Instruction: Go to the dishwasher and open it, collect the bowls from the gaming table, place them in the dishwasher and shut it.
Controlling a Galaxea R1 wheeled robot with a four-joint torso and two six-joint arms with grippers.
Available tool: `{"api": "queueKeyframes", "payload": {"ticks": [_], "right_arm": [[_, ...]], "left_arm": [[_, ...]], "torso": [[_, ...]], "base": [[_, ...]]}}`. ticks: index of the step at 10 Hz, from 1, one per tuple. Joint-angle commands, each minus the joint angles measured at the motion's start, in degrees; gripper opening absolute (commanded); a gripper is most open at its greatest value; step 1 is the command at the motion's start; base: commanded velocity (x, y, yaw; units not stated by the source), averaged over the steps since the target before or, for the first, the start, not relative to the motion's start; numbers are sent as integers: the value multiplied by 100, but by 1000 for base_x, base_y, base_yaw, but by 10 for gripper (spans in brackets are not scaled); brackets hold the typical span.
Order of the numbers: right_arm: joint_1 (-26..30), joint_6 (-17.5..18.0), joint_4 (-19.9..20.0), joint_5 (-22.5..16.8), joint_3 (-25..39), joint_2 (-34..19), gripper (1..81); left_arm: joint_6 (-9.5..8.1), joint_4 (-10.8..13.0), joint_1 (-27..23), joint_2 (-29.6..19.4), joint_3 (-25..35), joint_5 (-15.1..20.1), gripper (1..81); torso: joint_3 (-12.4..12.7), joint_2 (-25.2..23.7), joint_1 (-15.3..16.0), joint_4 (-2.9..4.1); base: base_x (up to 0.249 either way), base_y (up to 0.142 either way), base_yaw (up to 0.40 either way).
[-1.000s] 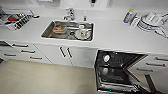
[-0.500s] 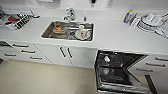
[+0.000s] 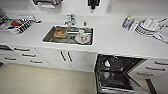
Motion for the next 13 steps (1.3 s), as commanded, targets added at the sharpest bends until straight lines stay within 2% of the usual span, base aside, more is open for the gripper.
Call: {"api": "queueKeyframes", "payload": {"ticks": [1,4,7,8,9,11,13], "right_arm": [[-427,-475,-53,363,-163,39,811],[-858,-493,-53,724,-831,619,811],[-1016,-493,-106,724,-1096,945,811],[-1078,-493,-115,732,-1122,1033,811],[-1114,-493,-124,732,-1210,1138,811],[-1026,-432,-54,802,-1517,1385,811],[-753,-397,0,926,-1518,1508,811]], "left_arm": [[45,70,223,-69,7,293,811],[45,70,223,-51,7,293,811],[45,70,223,-51,7,293,811],[45,70,231,-60,7,284,811],[45,70,223,-60,7,275,811],[54,79,223,-60,7,258,811],[54,79,223,-78,7,258,811]], "torso": [[0,-562,362,0],[4,-1165,734,0],[9,-1756,1104,0],[9,-2514,1589,0],[11,-2160,1357,0],[13,-2575,1615,0],[15,-2982,1869,0]], "base": [[0,0,0],[0,0,0],[0,0,0],[0,0,0],[0,0,0],[0,0,0],[0,0,0]]}}
